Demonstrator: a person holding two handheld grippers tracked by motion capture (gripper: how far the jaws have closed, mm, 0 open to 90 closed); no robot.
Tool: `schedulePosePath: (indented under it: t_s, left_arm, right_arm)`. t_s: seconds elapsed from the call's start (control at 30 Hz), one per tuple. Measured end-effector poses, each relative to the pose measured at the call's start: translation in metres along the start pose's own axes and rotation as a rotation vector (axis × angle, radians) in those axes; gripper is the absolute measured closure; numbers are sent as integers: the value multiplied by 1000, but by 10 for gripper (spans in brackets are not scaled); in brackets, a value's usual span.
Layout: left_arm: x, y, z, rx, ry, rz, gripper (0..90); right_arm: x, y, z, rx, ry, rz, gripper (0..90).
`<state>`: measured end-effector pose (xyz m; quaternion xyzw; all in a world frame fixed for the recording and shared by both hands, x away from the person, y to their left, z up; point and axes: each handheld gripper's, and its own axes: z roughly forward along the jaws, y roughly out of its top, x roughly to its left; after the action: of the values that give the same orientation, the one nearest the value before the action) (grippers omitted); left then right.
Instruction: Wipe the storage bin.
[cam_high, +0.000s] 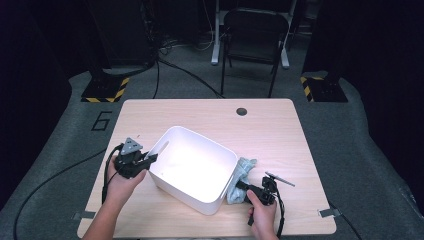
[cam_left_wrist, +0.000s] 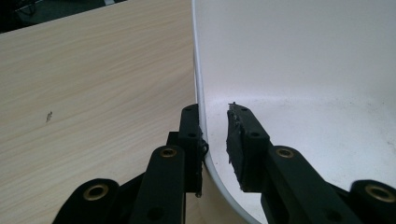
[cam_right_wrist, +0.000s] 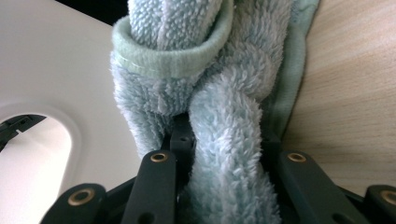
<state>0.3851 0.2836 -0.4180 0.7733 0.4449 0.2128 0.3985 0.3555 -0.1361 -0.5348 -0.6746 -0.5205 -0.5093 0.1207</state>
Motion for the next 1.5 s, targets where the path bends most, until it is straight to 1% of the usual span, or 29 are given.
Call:
schedulePosePath:
  t_s: [0.07,0.1,0.13,0.17,0.27,0.33,0.37,0.43,0.47,0.57,0.6,0.63,0.73,0.83,0.87,0.9,1.0,1.07,1.13,1.17,1.2,1.23,1.27,1.3,1.33,1.4,1.43,1.47,1.5]
  left_arm:
    - [-1,0,0,1,7,-8,755]
    - [-2,0,0,1,10,-8,755]
    - [-3,-1,0,-8,21,-11,754]
    - [-3,-1,-1,1,18,-9,752]
    - [-4,-1,0,-1,32,-11,745]
    - [-5,-1,0,7,33,-10,730]
    - [-6,-1,1,4,42,-13,722]
    - [-7,-1,1,3,41,-20,716]
    - [-7,0,1,6,41,-20,714]
    - [-8,-1,2,4,39,-27,708]
    - [-9,-1,3,4,42,-29,707]
    - [-9,-1,3,4,44,-27,707]
    - [-10,-1,3,-2,49,-31,708]
    - [-11,-1,4,-2,49,-27,708]
    - [-11,-1,3,5,44,-24,709]
    - [-11,-1,3,7,46,-20,710]
    - [-12,-1,3,7,42,-12,716]
    - [-12,-1,4,5,43,-12,719]
    - [-11,-1,4,4,41,-9,721]
    - [-12,-1,4,4,41,-8,721]
    - [-12,-1,3,4,42,-8,722]
    - [-12,-2,3,4,43,-13,721]
    - [-12,-2,3,1,44,-14,721]
    - [-12,-2,3,2,42,-16,720]
    - [-12,-2,3,1,44,-15,719]
    - [-12,-2,4,0,44,-17,719]
    - [-12,-2,4,-1,45,-15,719]
    - [-12,-2,4,-2,43,-19,718]
    - [-12,-2,4,-3,41,-20,716]
  right_arm:
    - [2,1,-1,-4,-3,-6,696]
    - [4,1,-2,-10,12,-4,698]
    - [7,1,-4,-7,11,2,699]
    - [10,2,-5,-16,32,3,699]
    - [18,4,-11,-28,60,-19,699]
    - [25,6,-15,-36,97,-2,698]
    - [26,9,-17,-49,115,-37,694]
    - [31,12,-23,-58,187,-14,681]
    - [33,13,-26,-72,208,-5,679]
    - [40,16,-33,-81,240,1,674]
    - [41,17,-35,-87,244,-7,673]
    - [42,17,-35,-98,244,-38,674]
    - [42,17,-35,-103,239,-46,674]
    - [43,17,-36,-99,248,-31,675]
    - [43,17,-36,-102,245,-39,675]
    - [44,16,-36,-98,249,-25,675]
    - [43,16,-35,-107,227,-67,680]
    - [41,15,-33,-107,225,-67,683]
    - [37,14,-30,-100,193,-77,690]
    - [34,13,-26,-76,154,-100,693]
    - [32,11,-23,-55,135,-95,691]
    - [26,8,-20,-65,172,-63,691]
    - [24,8,-19,-67,188,-41,691]
    - [23,8,-19,-65,189,-53,691]
    - [24,9,-20,-59,180,-55,691]
    - [24,9,-20,-57,187,-51,692]
    - [23,8,-19,-69,196,-51,692]
    - [23,9,-20,-60,188,-54,692]
    - [25,9,-20,-52,190,-34,692]
